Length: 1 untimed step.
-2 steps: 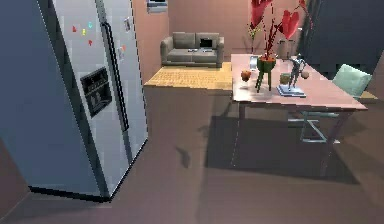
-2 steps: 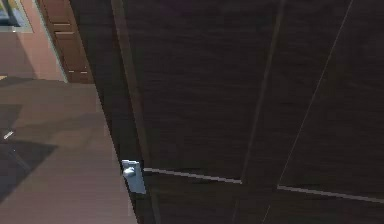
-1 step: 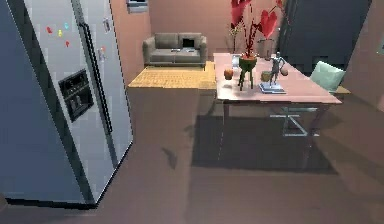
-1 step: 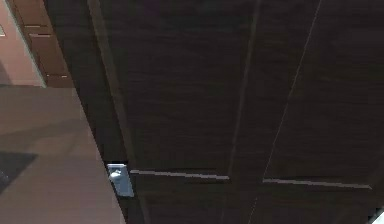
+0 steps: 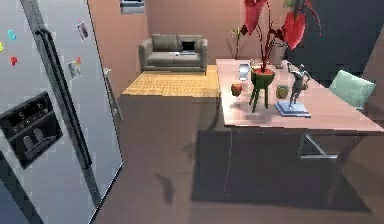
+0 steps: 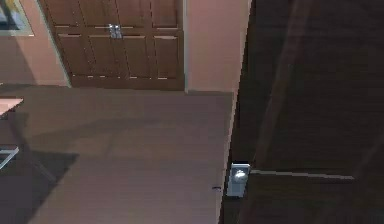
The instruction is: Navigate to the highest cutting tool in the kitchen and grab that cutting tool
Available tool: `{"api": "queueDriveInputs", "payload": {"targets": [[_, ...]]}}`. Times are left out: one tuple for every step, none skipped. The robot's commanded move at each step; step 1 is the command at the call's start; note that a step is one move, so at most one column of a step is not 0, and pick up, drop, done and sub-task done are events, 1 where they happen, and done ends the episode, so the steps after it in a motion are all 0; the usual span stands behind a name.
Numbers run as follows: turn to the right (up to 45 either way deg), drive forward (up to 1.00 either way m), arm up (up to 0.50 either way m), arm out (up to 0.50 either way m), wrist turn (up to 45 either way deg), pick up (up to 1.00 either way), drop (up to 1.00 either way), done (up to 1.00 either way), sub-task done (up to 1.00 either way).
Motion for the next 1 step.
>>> {"api": "queueDriveInputs", "payload": {"targets": [[36.0,0.00,0.00,0.00,0.0,0.00,0.00,0.00,0.00]]}}
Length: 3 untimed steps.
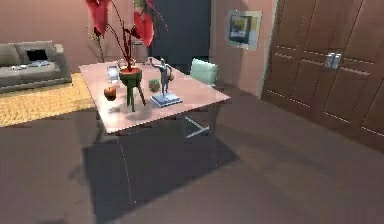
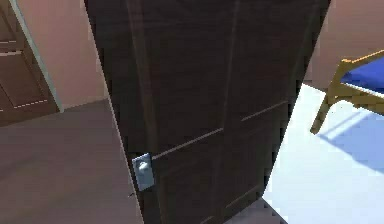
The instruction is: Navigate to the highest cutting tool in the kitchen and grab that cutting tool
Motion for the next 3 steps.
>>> {"api": "queueDriveInputs", "payload": {"targets": [[0.0,0.30,0.00,0.00,0.0,0.00,0.00,0.00,0.00],[45.0,0.00,0.00,0.00,0.0,0.00,0.00,0.00,0.00],[12.0,0.00,0.00,0.00,0.0,0.00,0.00,0.00,0.00]]}}
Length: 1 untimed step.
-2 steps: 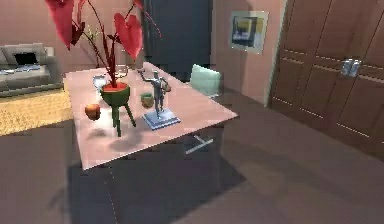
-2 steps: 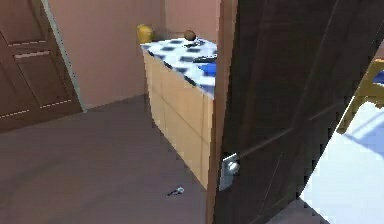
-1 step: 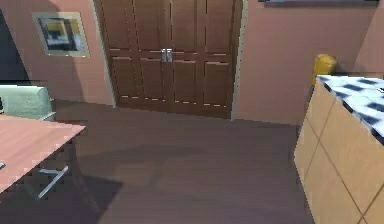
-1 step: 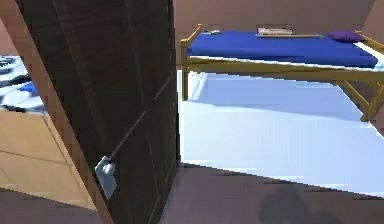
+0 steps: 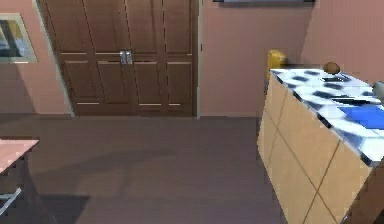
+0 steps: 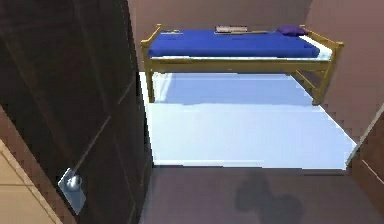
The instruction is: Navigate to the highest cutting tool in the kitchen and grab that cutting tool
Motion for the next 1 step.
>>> {"api": "queueDriveInputs", "payload": {"targets": [[3.0,0.00,0.00,0.00,0.0,0.00,0.00,0.00,0.00]]}}
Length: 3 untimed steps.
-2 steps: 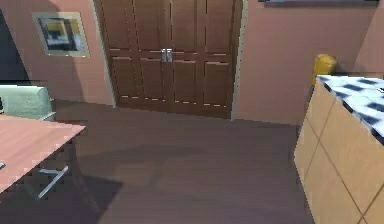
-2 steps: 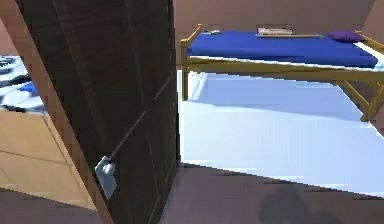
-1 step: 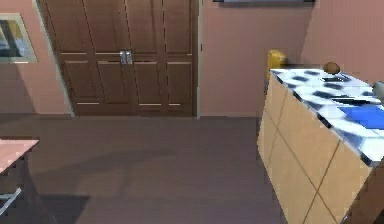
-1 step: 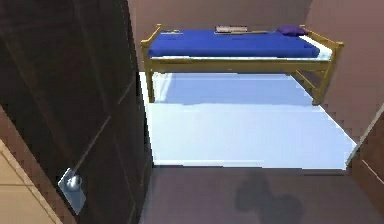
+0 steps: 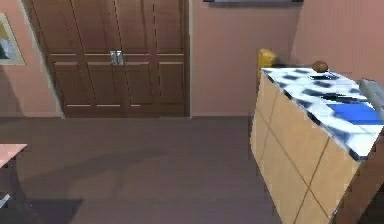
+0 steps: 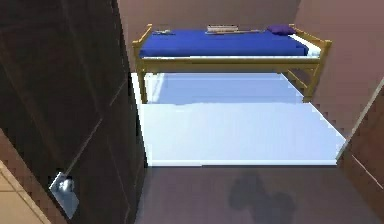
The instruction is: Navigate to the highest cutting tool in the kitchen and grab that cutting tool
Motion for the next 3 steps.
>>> {"api": "queueDriveInputs", "payload": {"targets": [[0.0,0.60,0.00,0.00,0.0,0.00,0.00,0.00,0.00],[45.0,0.00,0.00,0.00,0.0,0.00,0.00,0.00,0.00],[-45.0,0.00,0.00,0.00,0.0,0.00,0.00,0.00,0.00]]}}
